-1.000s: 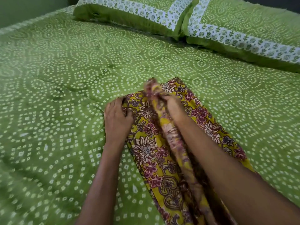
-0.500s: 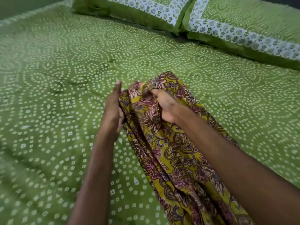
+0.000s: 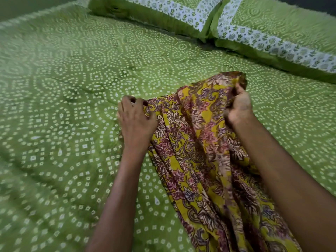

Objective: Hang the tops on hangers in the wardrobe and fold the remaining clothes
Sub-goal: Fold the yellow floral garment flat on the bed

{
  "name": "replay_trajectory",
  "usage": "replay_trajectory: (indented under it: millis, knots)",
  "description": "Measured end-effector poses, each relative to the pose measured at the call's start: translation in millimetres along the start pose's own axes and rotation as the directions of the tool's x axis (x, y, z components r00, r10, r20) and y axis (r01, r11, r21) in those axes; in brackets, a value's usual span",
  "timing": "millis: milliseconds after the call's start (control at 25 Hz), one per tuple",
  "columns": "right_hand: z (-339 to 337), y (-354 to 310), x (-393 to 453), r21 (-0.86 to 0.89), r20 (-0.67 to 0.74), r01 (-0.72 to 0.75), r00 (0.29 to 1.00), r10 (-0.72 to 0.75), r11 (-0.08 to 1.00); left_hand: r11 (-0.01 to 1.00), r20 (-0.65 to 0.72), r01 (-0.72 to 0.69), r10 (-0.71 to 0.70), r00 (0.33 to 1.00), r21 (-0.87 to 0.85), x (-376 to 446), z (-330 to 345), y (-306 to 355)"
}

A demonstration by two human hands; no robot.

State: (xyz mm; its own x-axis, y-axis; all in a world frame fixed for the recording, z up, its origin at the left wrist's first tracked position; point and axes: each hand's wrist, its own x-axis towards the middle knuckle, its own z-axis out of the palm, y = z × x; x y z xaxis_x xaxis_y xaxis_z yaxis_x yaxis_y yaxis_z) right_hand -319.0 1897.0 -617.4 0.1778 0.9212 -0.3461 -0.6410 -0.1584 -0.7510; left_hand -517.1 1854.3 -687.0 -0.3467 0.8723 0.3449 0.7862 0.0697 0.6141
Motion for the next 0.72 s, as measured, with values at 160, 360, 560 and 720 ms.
replay_trajectory:
  millis: [160,360,560,720]
  knots:
    - [-12,-1,6,0.017,-0.115,0.075,0.991,-0.073,0.997,0.975,0.301,-0.034,-0.034,0.953,0.218,-15,16,25]
    - [-7,4,-2,0.115,0.043,0.062,0.997,-0.067,0.991,0.765,0.232,0.388,-0.311,0.922,-0.514,2,-6,16]
    - [56,45,-28,-0.664,0.506,0.155,0.813,0.287,0.732,0.743,0.227,0.417,-0.350,0.909,-0.523,17,-28,-10]
    - [56,46,2,-0.876,0.372,0.325,0.926,0.069,0.355,0.588,0.335,0.587,-0.488,0.806,-0.556,22,-35,-22]
